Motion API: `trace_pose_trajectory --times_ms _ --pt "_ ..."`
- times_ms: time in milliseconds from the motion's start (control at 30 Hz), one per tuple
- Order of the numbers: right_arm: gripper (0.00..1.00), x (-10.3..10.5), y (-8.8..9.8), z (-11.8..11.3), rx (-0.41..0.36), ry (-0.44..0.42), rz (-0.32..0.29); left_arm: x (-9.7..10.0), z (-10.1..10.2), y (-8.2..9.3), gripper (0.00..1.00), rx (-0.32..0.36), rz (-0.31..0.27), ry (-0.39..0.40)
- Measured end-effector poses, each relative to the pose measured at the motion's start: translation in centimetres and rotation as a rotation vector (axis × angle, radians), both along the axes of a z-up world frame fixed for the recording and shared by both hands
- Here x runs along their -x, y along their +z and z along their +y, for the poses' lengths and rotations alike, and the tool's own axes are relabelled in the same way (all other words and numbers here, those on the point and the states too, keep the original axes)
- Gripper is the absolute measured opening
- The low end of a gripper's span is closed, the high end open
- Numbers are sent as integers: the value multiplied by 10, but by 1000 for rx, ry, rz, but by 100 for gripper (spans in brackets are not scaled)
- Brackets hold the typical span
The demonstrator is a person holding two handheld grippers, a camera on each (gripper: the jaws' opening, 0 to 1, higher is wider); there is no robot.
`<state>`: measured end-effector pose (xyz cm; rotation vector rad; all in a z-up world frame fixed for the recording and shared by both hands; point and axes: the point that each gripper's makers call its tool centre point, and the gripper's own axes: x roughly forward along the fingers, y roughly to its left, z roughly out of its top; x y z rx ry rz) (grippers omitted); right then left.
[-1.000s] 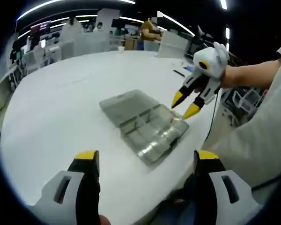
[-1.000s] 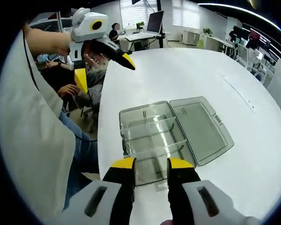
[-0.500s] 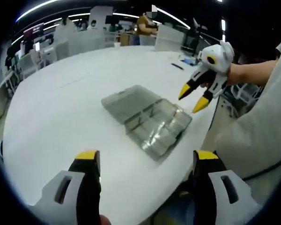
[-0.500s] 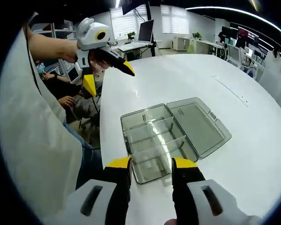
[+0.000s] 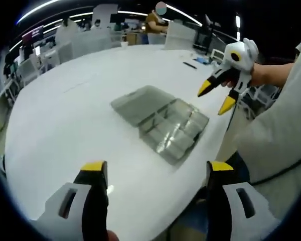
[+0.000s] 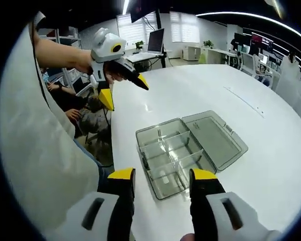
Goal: Insert the divider into the dual guide fixture by aligning both edges with the guide slots and pushing it downward to the bottom, including one-sided entry, uneven engagement, binding, and posture correction.
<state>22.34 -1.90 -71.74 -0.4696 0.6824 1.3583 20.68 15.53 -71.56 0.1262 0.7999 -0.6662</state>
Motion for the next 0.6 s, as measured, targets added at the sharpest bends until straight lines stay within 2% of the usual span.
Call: trace_pose_trajectory --times_ms 600 --pt "52 13 11 3 -32 -8 -2 -2 23 -5 78 -75 2 -26"
